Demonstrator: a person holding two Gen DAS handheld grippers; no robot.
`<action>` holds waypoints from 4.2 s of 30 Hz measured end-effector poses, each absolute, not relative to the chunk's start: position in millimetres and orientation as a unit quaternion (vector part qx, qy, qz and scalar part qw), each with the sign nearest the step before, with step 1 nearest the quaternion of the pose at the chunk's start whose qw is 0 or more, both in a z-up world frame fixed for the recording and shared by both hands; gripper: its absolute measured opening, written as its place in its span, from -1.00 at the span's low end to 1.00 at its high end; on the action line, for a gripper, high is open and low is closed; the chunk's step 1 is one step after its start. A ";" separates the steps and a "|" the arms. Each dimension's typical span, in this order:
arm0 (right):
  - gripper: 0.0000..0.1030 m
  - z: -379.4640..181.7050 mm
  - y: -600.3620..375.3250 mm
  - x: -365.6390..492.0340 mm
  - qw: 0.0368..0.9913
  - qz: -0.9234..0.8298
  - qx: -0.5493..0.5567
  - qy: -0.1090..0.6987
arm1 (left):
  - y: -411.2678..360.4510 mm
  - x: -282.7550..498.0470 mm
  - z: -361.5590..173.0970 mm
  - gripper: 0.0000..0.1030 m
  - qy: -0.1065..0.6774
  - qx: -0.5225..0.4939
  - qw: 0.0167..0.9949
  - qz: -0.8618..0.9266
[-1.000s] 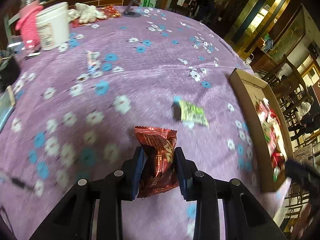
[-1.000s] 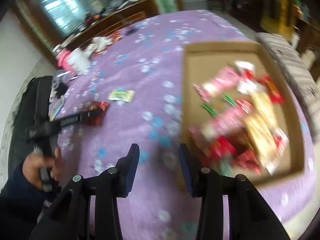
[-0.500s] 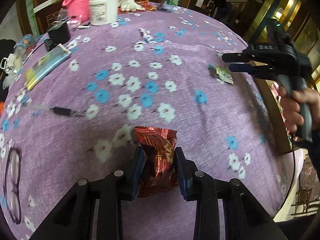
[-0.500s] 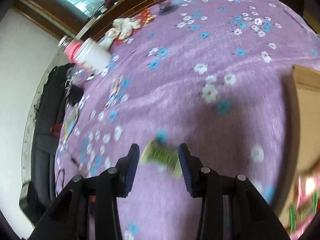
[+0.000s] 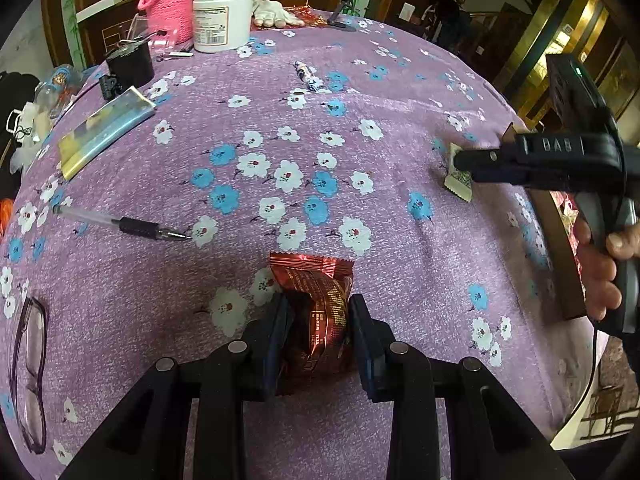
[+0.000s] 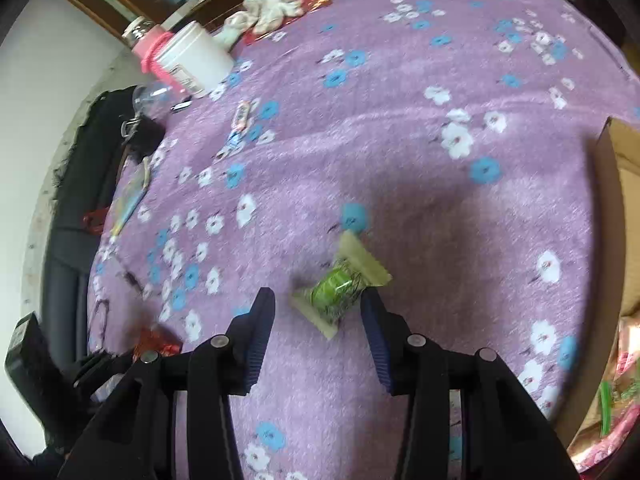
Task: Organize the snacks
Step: 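Grasp a red foil packet with the left tool while the right tool grasps a green-and-white candy, then carry the red foil packet and green-and-white candy over the cardboard tray, then open the left tool and right tool to drop both snacks into the tray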
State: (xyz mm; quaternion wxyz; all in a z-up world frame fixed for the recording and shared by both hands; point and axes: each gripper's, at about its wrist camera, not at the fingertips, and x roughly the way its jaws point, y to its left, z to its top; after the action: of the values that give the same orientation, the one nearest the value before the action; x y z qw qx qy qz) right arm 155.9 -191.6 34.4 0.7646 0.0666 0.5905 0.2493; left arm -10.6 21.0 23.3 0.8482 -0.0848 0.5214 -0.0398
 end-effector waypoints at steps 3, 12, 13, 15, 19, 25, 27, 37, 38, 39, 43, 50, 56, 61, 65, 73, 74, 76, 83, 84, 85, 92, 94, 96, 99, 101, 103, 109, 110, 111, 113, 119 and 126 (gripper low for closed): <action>-0.16 29.1 -185.0 156.9 0.775 0.207 0.049 0.594 | 16.2 -9.4 23.1 -0.37 0.521 -0.076 0.849 -0.043; -0.68 37.7 -193.1 136.9 0.792 0.194 0.039 0.577 | 1.6 -11.5 26.9 -0.37 0.506 -0.057 0.858 -0.064; -0.68 41.2 -196.0 129.4 0.794 0.195 0.041 0.574 | -0.8 -11.1 27.5 -0.37 0.505 -0.056 0.858 -0.067; -0.68 45.4 -199.9 117.7 0.794 0.203 0.050 0.571 | -6.8 -10.2 29.4 -0.37 0.503 -0.052 0.859 -0.073; -0.68 48.8 -203.6 85.0 0.789 0.218 0.065 0.571 | -19.5 -8.8 34.1 -0.37 0.500 -0.044 0.861 -0.084; -0.68 49.8 -219.8 46.9 0.781 0.225 0.092 0.575 | -47.2 -8.1 43.1 -0.37 0.491 -0.024 0.864 -0.105; -0.68 53.0 -226.6 41.0 0.784 0.224 0.096 0.571 | -59.1 -9.0 45.9 -0.37 0.489 -0.015 0.865 -0.113; -0.68 71.2 -279.6 16.1 0.801 0.200 0.128 0.550 | -115.2 -18.1 62.2 -0.37 0.472 0.028 0.868 -0.150; -0.68 72.7 -283.8 15.2 0.802 0.198 0.130 0.548 | -121.2 -18.9 64.4 -0.37 0.469 0.032 0.869 -0.154; -0.68 74.9 -289.6 13.3 0.804 0.196 0.132 0.545 | -127.1 -19.6 66.6 -0.37 0.467 0.035 0.869 -0.158; -0.68 81.4 -309.1 6.4 0.811 0.186 0.143 0.536 | -145.5 -21.9 72.8 -0.37 0.461 0.047 0.869 -0.170; -0.67 90.7 -342.5 -4.6 0.821 0.171 0.163 0.520 | -176.8 -25.2 83.1 -0.37 0.450 0.073 0.870 -0.190; -0.67 95.7 -367.4 -12.3 0.826 0.161 0.180 0.509 | -199.2 -27.4 90.1 -0.37 0.441 0.091 0.870 -0.201; -0.67 101.0 -386.2 -13.4 0.831 0.155 0.187 0.500 | -215.9 -25.5 95.7 -0.37 0.434 0.100 0.871 -0.206; -0.67 103.3 -400.4 -12.5 0.833 0.151 0.193 0.496 | -231.6 -22.4 98.3 -0.37 0.429 0.110 0.871 -0.212; -0.67 103.7 -429.3 -6.0 0.836 0.141 0.204 0.490 | -260.7 -10.8 102.2 -0.37 0.424 0.124 0.869 -0.222; -0.67 103.6 -434.1 -4.3 0.836 0.139 0.206 0.489 | -264.3 -7.7 102.0 -0.37 0.425 0.123 0.868 -0.224; -0.67 103.7 -443.0 -0.3 0.837 0.134 0.209 0.488 | -270.1 -2.6 101.7 -0.37 0.425 0.123 0.868 -0.226; -0.67 104.2 -469.8 20.4 0.841 0.112 0.203 0.489 | -295.9 30.0 95.2 -0.37 0.438 0.110 0.860 -0.237; -0.67 103.3 -473.0 24.5 0.841 0.107 0.201 0.491 | -299.0 34.8 93.7 -0.37 0.440 0.109 0.859 -0.237; -0.67 102.0 -476.5 29.0 0.840 0.103 0.201 0.494 | -304.0 40.4 91.3 -0.37 0.443 0.107 0.857 -0.239; -0.67 91.4 -492.8 62.1 0.840 0.078 0.180 0.507 | -330.6 67.1 71.1 -0.38 0.456 0.120 0.850 -0.235; -0.67 88.3 -496.0 71.0 0.839 0.072 0.177 0.509 | -336.0 73.4 65.7 -0.38 0.460 0.123 0.848 -0.234; -0.67 84.9 -497.9 79.8 0.838 0.066 0.171 0.514 | -341.9 79.4 60.1 -0.38 0.463 0.129 0.846 -0.231; -0.67 80.5 -498.2 90.5 0.838 0.064 0.163 0.518 | -346.4 86.3 56.1 -0.38 0.464 0.132 0.846 -0.227; -0.67 75.1 -498.0 97.9 0.835 0.061 0.160 0.523 | -348.7 89.6 54.1 -0.38 0.463 0.132 0.847 -0.226; -0.67 71.9 -497.3 103.2 0.834 0.063 0.160 0.525 | -350.6 91.9 53.6 -0.38 0.461 0.132 0.848 -0.226; -0.67 65.7 -494.4 117.2 0.832 0.061 0.149 0.531 | -351.5 95.9 52.3 -0.36 0.456 0.131 0.851 -0.224; -0.65 64.8 -493.7 118.9 0.831 0.062 0.148 0.532 | -351.4 95.8 52.3 -0.36 0.456 0.131 0.852 -0.224; -0.65 64.1 -493.2 120.2 0.832 0.062 0.147 0.532 | -351.4 95.7 52.3 -0.36 0.455 0.132 0.852 -0.223; -0.65 62.7 -493.1 122.5 0.832 0.059 0.142 0.532 | -351.2 95.8 52.5 -0.36 0.455 0.132 0.852 -0.223; -0.64 62.8 -493.0 124.3 0.833 0.059 0.142 0.531 | -352.4 95.6 54.4 -0.36 0.449 0.135 0.855 -0.223; -0.49 73.3 -496.3 120.1 0.840 0.057 0.148 0.519 | -357.2 88.7 61.0 -0.36 0.437 0.149 0.857 -0.227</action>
State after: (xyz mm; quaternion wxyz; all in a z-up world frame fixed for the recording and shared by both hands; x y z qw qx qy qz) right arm 120.1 -496.3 73.3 0.8398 0.1483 0.5192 0.0567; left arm 88.7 -357.2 61.0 0.8575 0.1485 0.4371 -0.2273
